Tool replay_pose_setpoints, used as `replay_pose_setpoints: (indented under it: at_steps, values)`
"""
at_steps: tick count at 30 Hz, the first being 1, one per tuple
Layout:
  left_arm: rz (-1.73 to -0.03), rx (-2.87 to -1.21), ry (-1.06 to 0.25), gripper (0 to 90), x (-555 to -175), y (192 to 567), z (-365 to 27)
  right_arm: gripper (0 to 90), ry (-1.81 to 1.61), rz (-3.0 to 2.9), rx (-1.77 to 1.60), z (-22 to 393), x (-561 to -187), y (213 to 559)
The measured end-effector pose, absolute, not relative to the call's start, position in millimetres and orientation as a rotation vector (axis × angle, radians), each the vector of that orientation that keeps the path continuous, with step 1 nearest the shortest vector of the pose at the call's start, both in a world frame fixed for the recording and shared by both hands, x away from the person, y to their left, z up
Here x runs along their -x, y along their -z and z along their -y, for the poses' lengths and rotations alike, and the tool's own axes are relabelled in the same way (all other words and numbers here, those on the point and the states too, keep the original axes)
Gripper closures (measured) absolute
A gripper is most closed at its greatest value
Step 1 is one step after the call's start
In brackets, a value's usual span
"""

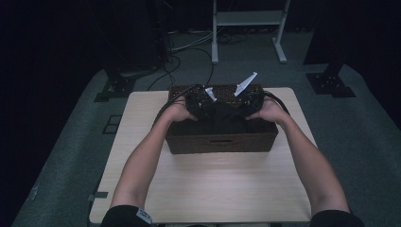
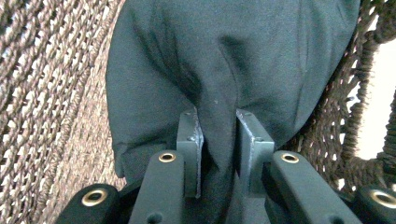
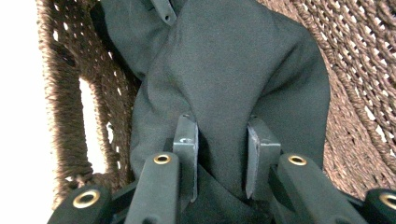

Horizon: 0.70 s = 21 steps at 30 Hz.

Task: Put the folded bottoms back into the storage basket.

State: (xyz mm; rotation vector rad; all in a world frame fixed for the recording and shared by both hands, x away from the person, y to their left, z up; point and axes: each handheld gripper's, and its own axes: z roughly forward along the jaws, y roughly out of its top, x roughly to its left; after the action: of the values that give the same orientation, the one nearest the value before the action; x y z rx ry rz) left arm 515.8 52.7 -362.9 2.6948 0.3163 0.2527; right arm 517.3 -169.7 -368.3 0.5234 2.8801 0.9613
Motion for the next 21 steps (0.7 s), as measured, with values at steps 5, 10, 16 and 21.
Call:
replay_pose_setpoints:
  at_steps: [5, 10, 16, 21]
  values:
    - [-0.330, -2.684, -0.248, 73.1, -517, 369, -53, 69.2, -0.944, -2.888, -0.528, 169, -520, 372]
    - [-0.344, -2.681, -0.227, 73.1, -517, 375, -54, 68.9, -0.922, -2.903, -0.534, 168, -521, 375]
    - [-0.350, -2.686, -0.218, 73.1, -518, 376, -53, 68.7, -0.896, -2.910, -0.550, 168, -522, 377]
    - [-0.350, -2.696, -0.204, 73.0, -519, 381, -51, 67.9, -0.871, -2.933, -0.565, 167, -523, 381]
